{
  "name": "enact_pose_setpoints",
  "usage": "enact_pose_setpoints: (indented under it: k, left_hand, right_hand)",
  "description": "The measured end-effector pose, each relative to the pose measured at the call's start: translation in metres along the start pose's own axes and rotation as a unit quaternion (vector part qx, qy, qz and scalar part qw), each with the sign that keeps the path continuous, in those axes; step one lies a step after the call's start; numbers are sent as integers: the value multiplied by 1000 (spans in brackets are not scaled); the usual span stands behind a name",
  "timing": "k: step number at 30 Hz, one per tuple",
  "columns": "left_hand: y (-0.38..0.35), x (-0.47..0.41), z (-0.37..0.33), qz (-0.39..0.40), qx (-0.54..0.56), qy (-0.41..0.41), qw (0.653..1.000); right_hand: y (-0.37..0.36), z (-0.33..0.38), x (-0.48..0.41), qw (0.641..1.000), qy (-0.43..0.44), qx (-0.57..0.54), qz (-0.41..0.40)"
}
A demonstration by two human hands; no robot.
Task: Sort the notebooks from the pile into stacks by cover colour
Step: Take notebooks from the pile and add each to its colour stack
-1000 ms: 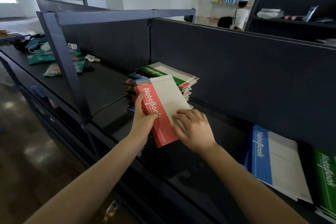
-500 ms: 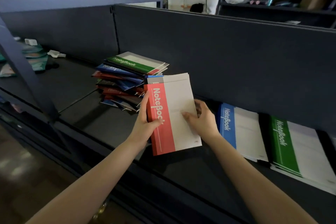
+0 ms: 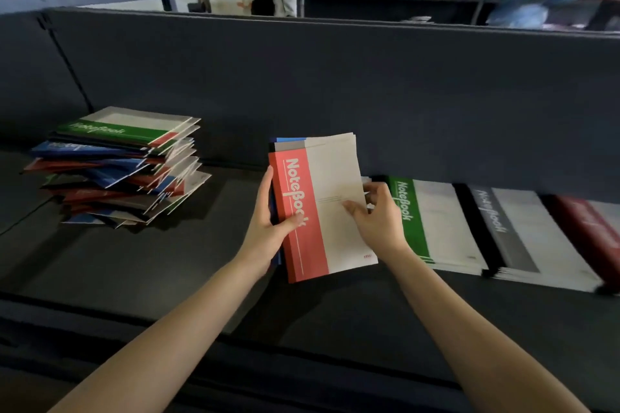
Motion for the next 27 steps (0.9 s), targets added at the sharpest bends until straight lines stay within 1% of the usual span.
enact_pose_setpoints:
  k: [5, 11, 17, 21, 27]
  left_hand:
    - [-61, -6, -3, 52, 4, 2, 999]
    - [-138, -2, -6, 82, -19, 1, 996]
    - [-217, 9, -2, 132, -10, 16, 991]
    - [-261, 16, 0, 147, 4, 17, 989]
    - [-319, 17, -6, 168, -29, 9, 985]
  right_hand:
    - [60, -24, 2, 999, -16, 13, -48]
    - [133, -49, 10, 994, -40, 30, -100]
    - [207, -74, 28, 984, -67, 51, -158]
    - [256, -86, 39, 974, -72, 46, -210]
    - [311, -99, 47, 962, -73, 68, -253]
Point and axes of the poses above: each hand's wrist, its own x-axis away from the middle knuckle, its own y-axis out of the back of the hand, z = x × y, the point moved 3 cm from there along -x, towards the middle knuckle, and after that the axes turned 7 degrees about y, right-handed, at the moved point
